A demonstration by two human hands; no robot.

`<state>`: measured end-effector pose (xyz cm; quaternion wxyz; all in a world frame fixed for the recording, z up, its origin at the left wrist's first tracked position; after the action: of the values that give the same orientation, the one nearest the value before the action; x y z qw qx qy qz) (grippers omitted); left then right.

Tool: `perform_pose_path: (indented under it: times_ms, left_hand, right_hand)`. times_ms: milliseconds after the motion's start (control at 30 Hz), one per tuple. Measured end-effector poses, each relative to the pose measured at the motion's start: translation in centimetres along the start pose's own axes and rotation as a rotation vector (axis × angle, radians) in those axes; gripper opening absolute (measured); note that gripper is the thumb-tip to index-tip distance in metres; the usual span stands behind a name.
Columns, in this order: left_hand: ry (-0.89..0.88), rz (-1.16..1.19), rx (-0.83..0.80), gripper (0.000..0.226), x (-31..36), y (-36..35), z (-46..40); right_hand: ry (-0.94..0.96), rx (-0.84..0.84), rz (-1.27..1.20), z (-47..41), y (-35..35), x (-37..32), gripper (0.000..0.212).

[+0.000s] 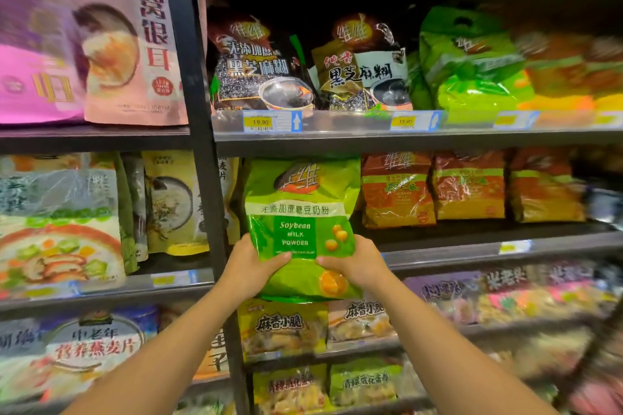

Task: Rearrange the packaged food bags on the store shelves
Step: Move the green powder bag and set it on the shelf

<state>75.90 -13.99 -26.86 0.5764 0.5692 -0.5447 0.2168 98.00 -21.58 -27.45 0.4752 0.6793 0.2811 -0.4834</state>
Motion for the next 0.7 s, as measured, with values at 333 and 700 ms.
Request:
perform_pose_path:
  times_ms: [333, 700]
  left_hand:
    - [-0.015, 0.012, -0.096, 0.044, 1.2, -1.2, 5.9]
    - [-0.091, -0.018, -0.124, 0.052, 6.2, -6.1, 9.6]
  right_hand:
    - [-0.031, 0.03, 0.008, 8.2, 2.3, 0.0, 0.046]
    - [-0.074, 0.077, 0.111, 13.0, 9.4, -0.7, 0.038]
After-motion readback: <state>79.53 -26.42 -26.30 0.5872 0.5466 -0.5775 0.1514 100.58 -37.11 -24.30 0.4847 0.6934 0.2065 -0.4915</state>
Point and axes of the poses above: each hand's wrist, its own z-axis away from the middle knuckle, its own y-axis out of the back of the hand, x = y × z, the point moved 2 cm from there along -z, towards the middle knuckle, and after that the axes turned 3 degrees about y, right-handed, at the moved point
